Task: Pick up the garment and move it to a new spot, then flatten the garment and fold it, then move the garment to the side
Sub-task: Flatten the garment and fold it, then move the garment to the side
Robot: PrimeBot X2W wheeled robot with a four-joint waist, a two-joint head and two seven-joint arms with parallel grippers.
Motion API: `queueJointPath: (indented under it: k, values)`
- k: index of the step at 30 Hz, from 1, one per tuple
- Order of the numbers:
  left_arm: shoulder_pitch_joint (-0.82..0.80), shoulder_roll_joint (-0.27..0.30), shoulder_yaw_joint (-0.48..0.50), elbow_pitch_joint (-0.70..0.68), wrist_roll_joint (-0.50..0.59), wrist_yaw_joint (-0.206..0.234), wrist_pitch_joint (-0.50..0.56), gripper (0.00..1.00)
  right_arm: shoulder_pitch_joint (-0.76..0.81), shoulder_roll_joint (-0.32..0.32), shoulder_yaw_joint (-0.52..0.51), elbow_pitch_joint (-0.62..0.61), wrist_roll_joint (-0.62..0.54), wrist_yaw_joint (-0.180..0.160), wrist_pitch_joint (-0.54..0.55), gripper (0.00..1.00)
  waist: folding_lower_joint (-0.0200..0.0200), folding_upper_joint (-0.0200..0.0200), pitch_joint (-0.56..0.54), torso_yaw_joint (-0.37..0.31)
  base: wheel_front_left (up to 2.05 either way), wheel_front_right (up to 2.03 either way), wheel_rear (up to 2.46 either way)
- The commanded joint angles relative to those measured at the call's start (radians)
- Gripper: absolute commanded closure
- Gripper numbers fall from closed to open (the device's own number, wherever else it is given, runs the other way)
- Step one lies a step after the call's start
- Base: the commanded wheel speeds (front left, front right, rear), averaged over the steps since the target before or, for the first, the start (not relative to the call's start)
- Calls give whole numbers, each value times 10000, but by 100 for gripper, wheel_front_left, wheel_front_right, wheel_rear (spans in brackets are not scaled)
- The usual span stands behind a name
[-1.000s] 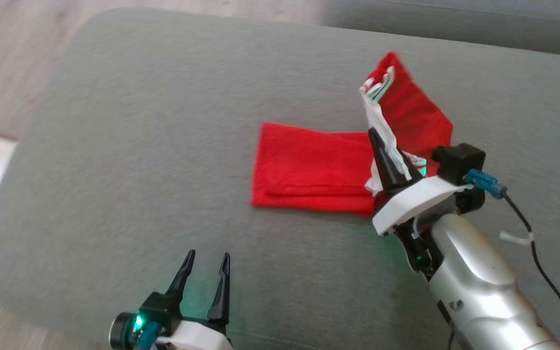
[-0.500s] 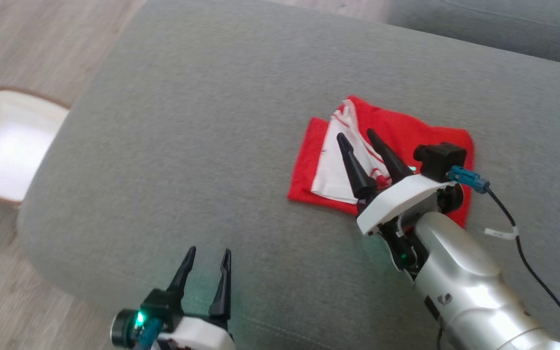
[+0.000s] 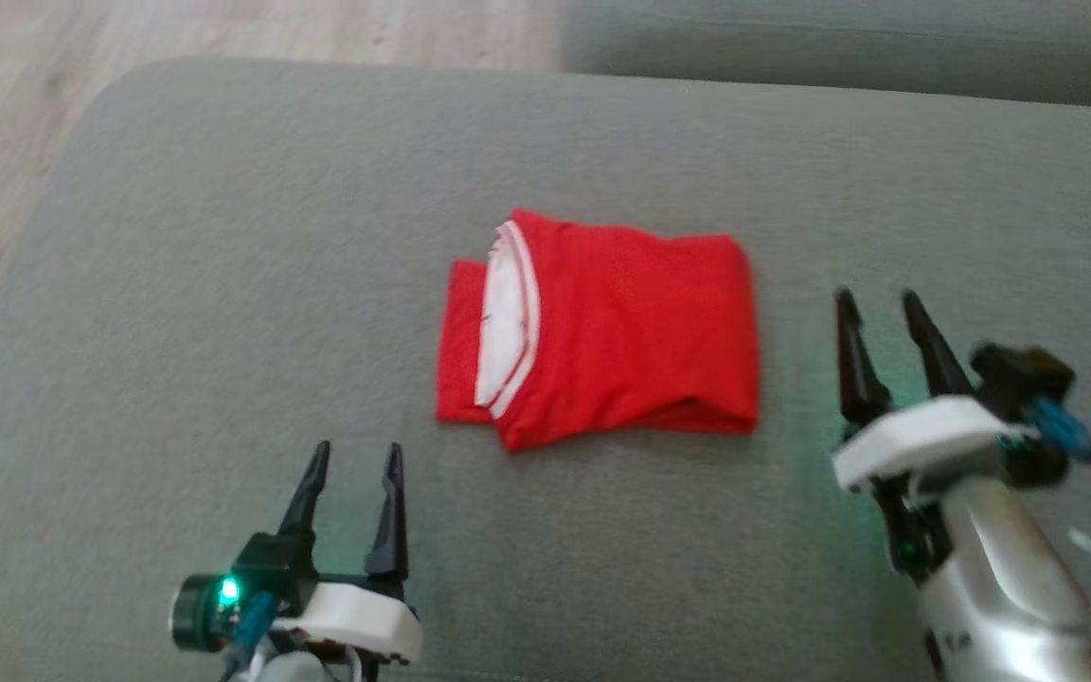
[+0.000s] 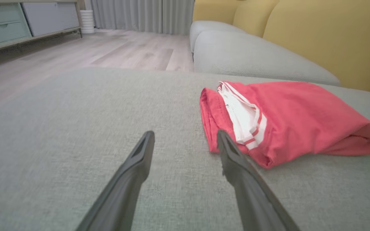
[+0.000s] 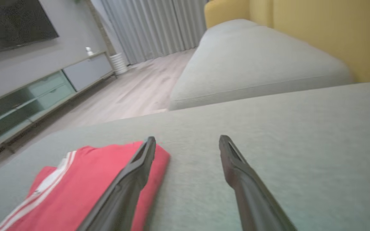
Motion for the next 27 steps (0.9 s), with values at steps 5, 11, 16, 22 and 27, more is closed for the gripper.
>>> queueJointPath:
  k: [5, 11, 16, 22, 27]
  values:
    - [-165, 18, 711, -344, 414, 203, -53, 0, 618, 223, -549, -734, -797, 35, -109, 0, 0, -1, -449, -703, 0, 0, 0]
    - [480, 18, 1031, -425, 619, 246, -53, 0, 1491, 246, -509, -839, -767, 35, -110, 0, 0, -1, -598, -949, 0, 0, 0]
    - [609, 18, 992, -529, 737, 179, -53, 0, 1614, 248, -376, -902, -600, 35, -110, 0, 0, -1, -527, -943, 0, 0, 0]
    - [342, 18, 711, -580, 743, 67, -53, 0, 1149, 249, 75, -635, -431, 35, -110, 0, 0, -1, -211, -580, 0, 0, 0]
    - [139, 18, 264, -531, 609, -17, -53, 0, -71, 249, 724, 255, -183, 35, -110, 0, 0, -1, 290, 59, 0, 0, 0]
